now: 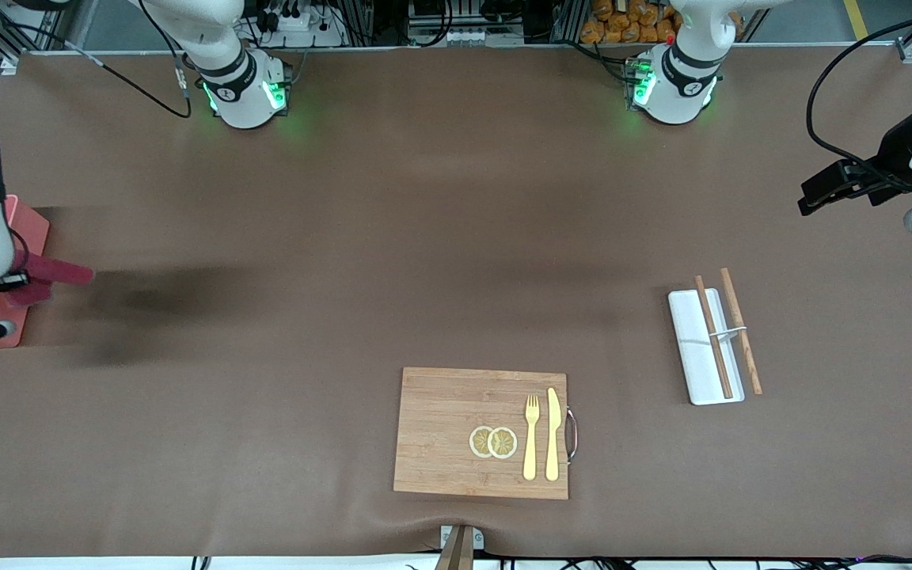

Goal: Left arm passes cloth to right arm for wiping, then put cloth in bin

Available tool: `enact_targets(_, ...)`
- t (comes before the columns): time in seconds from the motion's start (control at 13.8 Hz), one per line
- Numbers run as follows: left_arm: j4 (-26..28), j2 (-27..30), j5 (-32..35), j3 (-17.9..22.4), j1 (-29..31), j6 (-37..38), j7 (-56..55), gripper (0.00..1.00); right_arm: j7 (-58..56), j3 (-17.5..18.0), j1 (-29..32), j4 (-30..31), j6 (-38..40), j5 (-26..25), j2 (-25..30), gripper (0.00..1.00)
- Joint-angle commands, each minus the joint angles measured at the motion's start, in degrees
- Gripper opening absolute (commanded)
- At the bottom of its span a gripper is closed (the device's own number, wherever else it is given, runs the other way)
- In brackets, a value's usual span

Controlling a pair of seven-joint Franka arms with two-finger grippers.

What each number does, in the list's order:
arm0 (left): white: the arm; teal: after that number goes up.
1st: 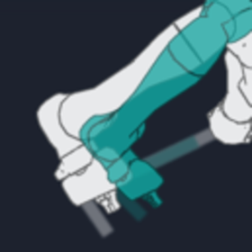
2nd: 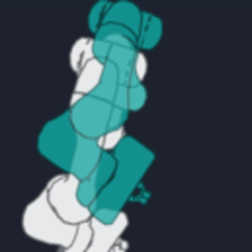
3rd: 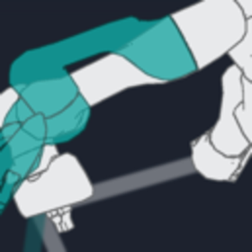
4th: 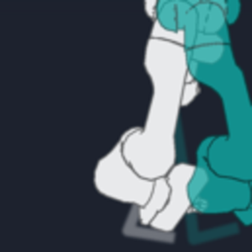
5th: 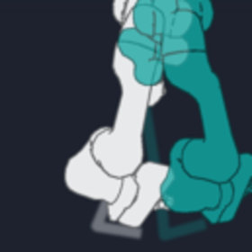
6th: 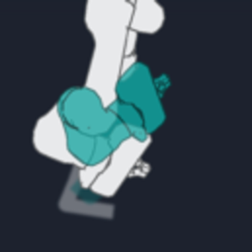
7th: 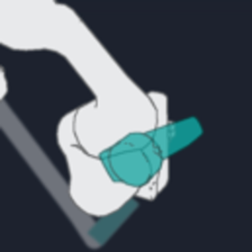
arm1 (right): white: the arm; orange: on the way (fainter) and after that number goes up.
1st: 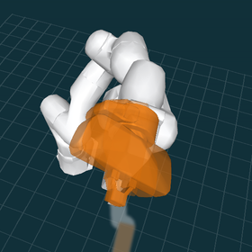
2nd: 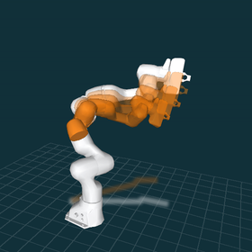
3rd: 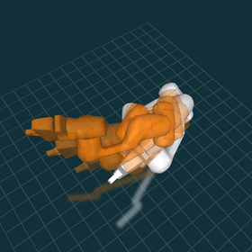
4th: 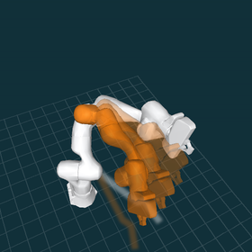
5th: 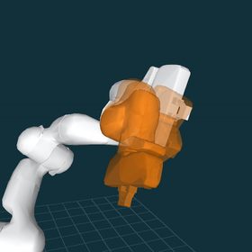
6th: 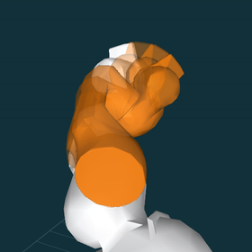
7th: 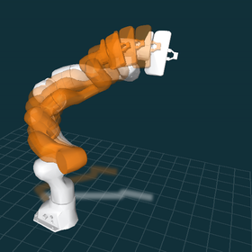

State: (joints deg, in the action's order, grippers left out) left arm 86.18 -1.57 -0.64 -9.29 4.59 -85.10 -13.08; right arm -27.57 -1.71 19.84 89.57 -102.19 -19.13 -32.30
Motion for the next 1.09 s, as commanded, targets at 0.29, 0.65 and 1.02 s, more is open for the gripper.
enact_targets(0.29, 1.4, 1.7, -1.0, 0.1, 0.3, 0.0, 1.1, 1.0, 1.6, 0.7, -5.1, -0.4, -3.6, 11.3, -5.7, 0.0)
enact_targets(0.65, 1.4, 1.7, -1.0, 0.1, 0.4, 0.0, 1.1, 1.0, 8.0, 0.6, -12.6, 1.2, -3.5, 22.5, -5.8, 0.0)
enact_targets(1.02, 1.4, 1.9, -1.0, 0.1, 0.5, 0.0, 1.2, 1.0, 19.0, 0.6, -22.7, 0.8, -4.7, 34.8, -5.5, 0.0)
